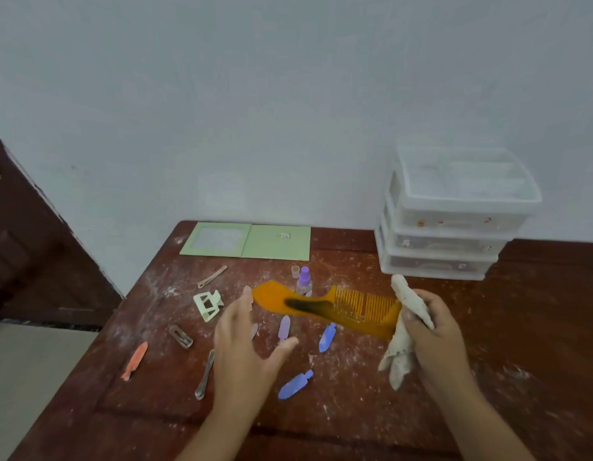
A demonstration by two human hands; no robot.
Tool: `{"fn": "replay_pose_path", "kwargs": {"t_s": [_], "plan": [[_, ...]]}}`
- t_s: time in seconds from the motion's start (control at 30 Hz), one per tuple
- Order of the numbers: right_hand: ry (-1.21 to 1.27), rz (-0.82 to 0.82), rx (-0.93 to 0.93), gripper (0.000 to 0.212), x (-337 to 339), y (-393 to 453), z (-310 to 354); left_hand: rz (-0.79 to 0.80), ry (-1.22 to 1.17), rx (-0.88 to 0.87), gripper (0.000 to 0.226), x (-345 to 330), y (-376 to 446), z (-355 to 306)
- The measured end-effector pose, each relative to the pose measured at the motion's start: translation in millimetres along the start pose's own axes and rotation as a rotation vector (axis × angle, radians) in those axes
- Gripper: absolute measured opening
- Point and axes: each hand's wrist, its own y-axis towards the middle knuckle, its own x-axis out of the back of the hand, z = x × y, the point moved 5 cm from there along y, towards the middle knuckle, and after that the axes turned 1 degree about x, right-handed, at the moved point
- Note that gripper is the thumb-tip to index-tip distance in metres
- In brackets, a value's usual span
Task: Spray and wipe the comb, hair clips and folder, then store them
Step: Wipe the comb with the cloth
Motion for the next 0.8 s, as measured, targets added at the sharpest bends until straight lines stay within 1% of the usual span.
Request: {"fn": "replay_pose_path", "kwargs": {"t_s": [0.03, 0.07, 0.1, 0.17, 0.2, 0.23, 0.27, 0.37, 0.43, 0.53, 0.63, 0.7, 0.8], "plan": [[0.091, -0.037, -0.022, 0.035, -4.5, -2.4, -6.0, -0.004, -0.195, 0.249, 0.078, -4.4, -9.3, 6.5], [0.148, -0.052, -0.041, 0.034, -10.2, -5.5, -12.4, 0.031, -0.361, 0.42, 0.074, -13.4, -20.9, 8.0], [0.178, -0.058, -0.058, 0.034, -17.3, -9.7, -18.3, 0.11, -0.486, 0.541, 0.064, -24.8, -32.0, 5.4], [0.213, -0.062, -0.071, 0.035, -33.6, -19.7, -26.3, 0.34, -0.677, 0.669, 0.035, -49.9, -50.7, -6.1], [0.228, -0.065, -0.08, 0.035, -41.3, -24.8, -30.1, 0.414, -0.754, 0.692, 0.022, -57.6, -55.3, -12.1], [0.236, -0.066, -0.092, 0.036, -47.4, -29.5, -34.0, 0.444, -0.797, 0.681, 0.016, -62.3, -57.1, -16.5], [0.242, -0.063, -0.106, 0.037, -51.8, -33.0, -36.9, 0.444, -0.811, 0.658, 0.017, -64.4, -56.6, -18.7], [0.284, -0.036, -0.149, 0.037, -57.4, -38.1, -42.8, 0.306, -0.811, 0.625, 0.021, -62.3, -51.6, -14.0], [0.334, -0.006, -0.186, 0.036, -59.0, -40.5, -44.6, 0.224, -0.767, 0.597, 0.027, -59.6, -48.6, -6.8], [0.394, -0.018, -0.249, 0.032, -56.7, -44.9, -47.0, 0.217, -0.685, 0.553, 0.029, -61.4, -47.3, -2.6], [0.425, -0.039, -0.285, 0.029, -55.9, -50.5, -49.6, 0.194, -0.634, 0.53, 0.037, -62.1, -44.1, -0.4], [0.44, -0.053, -0.294, 0.028, -55.7, -53.0, -51.5, 0.206, -0.643, 0.496, 0.032, -61.9, -39.5, -2.1], [0.418, -0.047, -0.283, 0.029, -53.9, -55.3, -58.8, 0.226, -0.691, 0.467, 0.017, -61.7, -33.6, -7.0]]}}
